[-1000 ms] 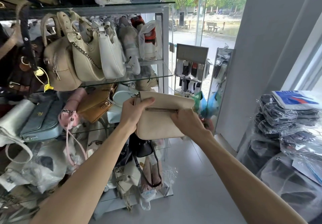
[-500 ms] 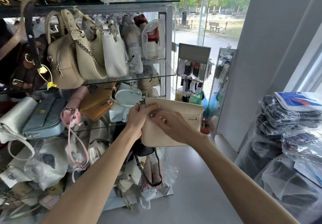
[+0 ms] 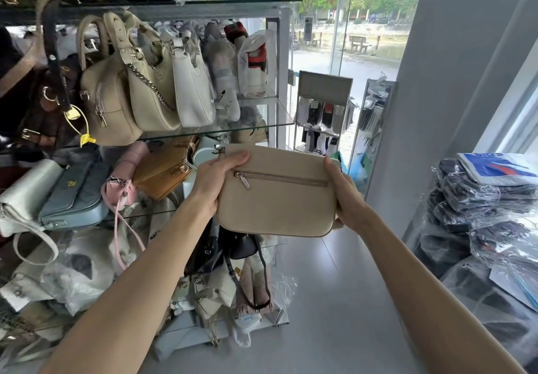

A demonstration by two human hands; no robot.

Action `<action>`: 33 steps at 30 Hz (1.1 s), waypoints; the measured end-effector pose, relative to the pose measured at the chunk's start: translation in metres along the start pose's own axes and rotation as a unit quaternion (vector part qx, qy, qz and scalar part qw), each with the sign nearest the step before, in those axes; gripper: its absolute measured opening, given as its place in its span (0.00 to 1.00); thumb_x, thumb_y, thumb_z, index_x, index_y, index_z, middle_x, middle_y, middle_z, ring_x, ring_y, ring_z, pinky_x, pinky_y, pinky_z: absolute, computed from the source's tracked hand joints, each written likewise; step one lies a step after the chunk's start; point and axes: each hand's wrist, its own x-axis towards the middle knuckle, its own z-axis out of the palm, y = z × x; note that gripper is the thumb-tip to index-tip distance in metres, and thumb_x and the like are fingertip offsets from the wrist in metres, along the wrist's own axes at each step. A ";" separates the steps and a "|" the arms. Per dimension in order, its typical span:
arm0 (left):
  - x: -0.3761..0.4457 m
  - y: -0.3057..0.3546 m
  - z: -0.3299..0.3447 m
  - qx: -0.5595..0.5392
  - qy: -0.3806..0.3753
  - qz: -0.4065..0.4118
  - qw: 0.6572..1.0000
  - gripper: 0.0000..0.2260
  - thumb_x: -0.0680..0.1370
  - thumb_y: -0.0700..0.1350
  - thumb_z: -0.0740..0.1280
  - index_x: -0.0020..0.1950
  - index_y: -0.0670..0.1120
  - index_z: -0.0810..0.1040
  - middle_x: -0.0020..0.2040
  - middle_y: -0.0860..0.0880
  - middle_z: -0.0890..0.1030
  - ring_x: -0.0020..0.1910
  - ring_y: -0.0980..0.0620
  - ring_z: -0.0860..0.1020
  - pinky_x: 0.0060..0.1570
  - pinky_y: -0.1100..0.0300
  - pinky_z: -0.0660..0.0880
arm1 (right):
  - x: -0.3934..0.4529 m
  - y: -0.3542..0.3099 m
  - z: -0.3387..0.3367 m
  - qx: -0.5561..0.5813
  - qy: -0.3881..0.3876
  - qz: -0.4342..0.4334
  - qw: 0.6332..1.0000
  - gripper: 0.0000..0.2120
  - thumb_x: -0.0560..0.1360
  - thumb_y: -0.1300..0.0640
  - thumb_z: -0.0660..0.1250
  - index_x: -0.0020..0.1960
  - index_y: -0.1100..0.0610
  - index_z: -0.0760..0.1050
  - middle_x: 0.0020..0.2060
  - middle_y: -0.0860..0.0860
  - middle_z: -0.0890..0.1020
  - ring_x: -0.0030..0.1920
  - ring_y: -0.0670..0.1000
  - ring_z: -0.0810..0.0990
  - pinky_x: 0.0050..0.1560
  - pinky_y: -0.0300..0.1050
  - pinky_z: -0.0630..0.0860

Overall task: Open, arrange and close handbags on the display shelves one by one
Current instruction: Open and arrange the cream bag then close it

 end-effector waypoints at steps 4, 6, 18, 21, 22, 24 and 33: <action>-0.006 0.011 0.004 0.003 -0.004 0.011 1.000 0.13 0.73 0.47 0.78 0.54 0.43 0.86 0.50 0.42 0.88 0.44 0.44 0.86 0.42 0.52 0.83 | 0.000 -0.006 0.001 0.025 0.022 0.001 0.999 0.37 0.66 0.34 0.77 0.59 0.63 0.77 0.47 0.57 0.86 0.39 0.51 0.86 0.33 0.43 0.81; -0.008 0.018 0.007 0.016 -0.006 0.033 0.999 0.09 0.74 0.46 0.77 0.50 0.44 0.86 0.47 0.43 0.88 0.41 0.45 0.86 0.43 0.52 0.84 | 0.003 -0.010 0.003 0.060 0.038 -0.015 0.997 0.44 0.62 0.34 0.78 0.64 0.65 0.77 0.55 0.62 0.85 0.44 0.56 0.87 0.39 0.49 0.82; -0.024 0.052 0.009 0.037 -0.005 0.116 0.993 0.03 0.76 0.43 0.76 0.46 0.44 0.86 0.40 0.46 0.87 0.35 0.50 0.85 0.37 0.57 0.82 | -0.004 -0.042 0.013 0.092 0.041 -0.053 0.993 0.41 0.63 0.34 0.80 0.64 0.62 0.78 0.54 0.60 0.86 0.48 0.61 0.87 0.41 0.52 0.83; -0.030 0.051 0.006 0.028 0.006 0.127 0.992 0.03 0.75 0.43 0.76 0.44 0.45 0.86 0.40 0.46 0.87 0.35 0.50 0.85 0.35 0.57 0.82 | -0.010 -0.048 0.011 0.085 0.055 -0.081 0.992 0.22 0.72 0.43 0.77 0.54 0.60 0.80 0.41 0.53 0.87 0.39 0.53 0.86 0.38 0.49 0.83; -0.033 0.051 0.005 0.026 0.010 0.130 0.991 0.03 0.75 0.43 0.76 0.43 0.45 0.86 0.39 0.46 0.87 0.35 0.50 0.85 0.35 0.58 0.82 | -0.012 -0.050 0.011 0.084 0.057 -0.087 0.991 0.25 0.70 0.41 0.78 0.55 0.61 0.80 0.43 0.54 0.87 0.40 0.54 0.86 0.38 0.49 0.83; -0.036 0.051 0.003 0.018 0.015 0.133 0.991 0.03 0.75 0.43 0.76 0.42 0.45 0.87 0.40 0.46 0.87 0.35 0.49 0.85 0.35 0.57 0.82 | -0.015 -0.052 0.011 0.073 0.053 -0.096 0.991 0.34 0.66 0.38 0.79 0.59 0.62 0.80 0.49 0.58 0.87 0.44 0.56 0.87 0.41 0.50 0.83; -0.028 0.049 0.001 0.122 -0.014 0.087 0.989 0.13 0.81 0.55 0.69 0.60 0.49 0.81 0.53 0.52 0.87 0.50 0.53 0.85 0.52 0.54 0.80 | -0.033 -0.061 0.025 0.009 0.113 -0.196 0.974 0.11 0.74 0.46 0.77 0.40 0.54 0.84 0.33 0.46 0.85 0.34 0.46 0.83 0.34 0.43 0.78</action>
